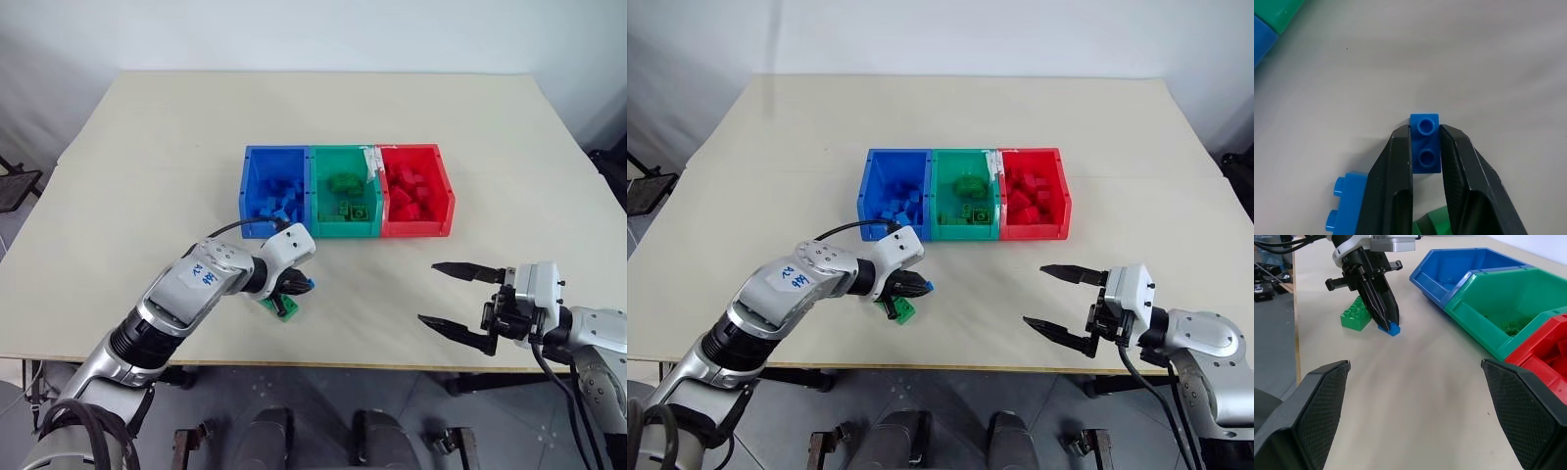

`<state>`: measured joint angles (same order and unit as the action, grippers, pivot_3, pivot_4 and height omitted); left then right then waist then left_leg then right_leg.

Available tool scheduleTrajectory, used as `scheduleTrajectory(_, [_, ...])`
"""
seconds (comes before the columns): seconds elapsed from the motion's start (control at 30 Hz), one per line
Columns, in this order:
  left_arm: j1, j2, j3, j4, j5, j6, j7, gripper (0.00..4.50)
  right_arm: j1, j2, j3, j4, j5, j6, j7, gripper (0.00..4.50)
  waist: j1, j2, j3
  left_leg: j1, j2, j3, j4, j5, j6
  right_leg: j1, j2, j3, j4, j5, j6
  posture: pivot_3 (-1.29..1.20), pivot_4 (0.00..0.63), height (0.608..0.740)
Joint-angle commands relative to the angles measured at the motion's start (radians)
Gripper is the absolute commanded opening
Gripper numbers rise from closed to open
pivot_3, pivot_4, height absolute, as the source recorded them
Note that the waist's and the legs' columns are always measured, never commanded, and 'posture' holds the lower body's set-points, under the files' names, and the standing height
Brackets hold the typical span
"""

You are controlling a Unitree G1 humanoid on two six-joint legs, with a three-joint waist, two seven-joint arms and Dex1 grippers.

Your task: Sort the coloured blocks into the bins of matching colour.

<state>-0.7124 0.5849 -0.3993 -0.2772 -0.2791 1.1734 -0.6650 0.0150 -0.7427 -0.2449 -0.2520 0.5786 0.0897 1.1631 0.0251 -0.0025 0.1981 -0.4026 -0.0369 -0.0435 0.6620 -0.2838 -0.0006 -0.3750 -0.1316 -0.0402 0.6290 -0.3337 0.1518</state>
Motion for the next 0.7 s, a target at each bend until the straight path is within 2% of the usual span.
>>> scheduleTrajectory(0.03, [0.020, -0.037, 0.116, 0.041, -0.049, -0.047, -0.014, 0.45, -0.001, 0.007, -0.026, -0.034, 0.025, -0.001, -0.014, 4.50, 0.000, 0.000, 0.000, 0.000, 0.000, 0.000, 0.000, 0.000, 0.000, 0.000, 0.000, 0.000, 0.000, 0.000, 0.000, 0.00, 0.150, 0.740])
scheduleTrajectory(0.2, [0.084, -0.058, 0.276, 0.038, -0.101, -0.368, -0.112, 0.45, 0.003, 0.034, -0.078, -0.084, 0.112, 0.058, -0.097, 4.50, 0.000, 0.000, 0.000, 0.000, 0.001, 0.000, 0.001, 0.000, 0.000, 0.000, 0.000, 0.000, 0.000, 0.000, 0.000, 0.00, 0.150, 0.740])
scheduleTrajectory(0.37, [0.108, -0.091, 0.395, 0.091, -0.117, -0.556, -0.108, 0.45, 0.026, 0.064, -0.107, -0.127, 0.118, 0.052, -0.150, 4.50, 0.004, 0.000, 0.000, 0.000, 0.000, 0.000, 0.001, 0.000, 0.000, 0.000, -0.001, -0.001, 0.000, 0.000, 0.000, 0.00, 0.150, 0.740])
scheduleTrajectory(0.5, [0.035, -0.148, 0.457, 0.238, -0.073, -0.728, -0.033, 0.45, 0.031, 0.087, -0.123, -0.129, 0.099, 0.025, -0.176, 4.50, 0.008, 0.000, 0.000, 0.000, -0.001, 0.000, 0.002, 0.000, 0.000, 0.001, -0.001, -0.001, 0.000, 0.001, 0.001, 0.00, 0.150, 0.740])
scheduleTrajectory(0.7, [-0.138, -0.156, 0.416, 0.604, 0.078, -0.916, 0.046, 0.45, 0.009, 0.100, -0.117, -0.104, 0.086, -0.002, -0.192, 4.50, 0.004, 0.000, 0.000, 0.000, -0.005, 0.000, 0.002, 0.000, 0.000, 0.000, 0.000, -0.001, 0.001, 0.001, 0.001, 0.00, 0.150, 0.740])
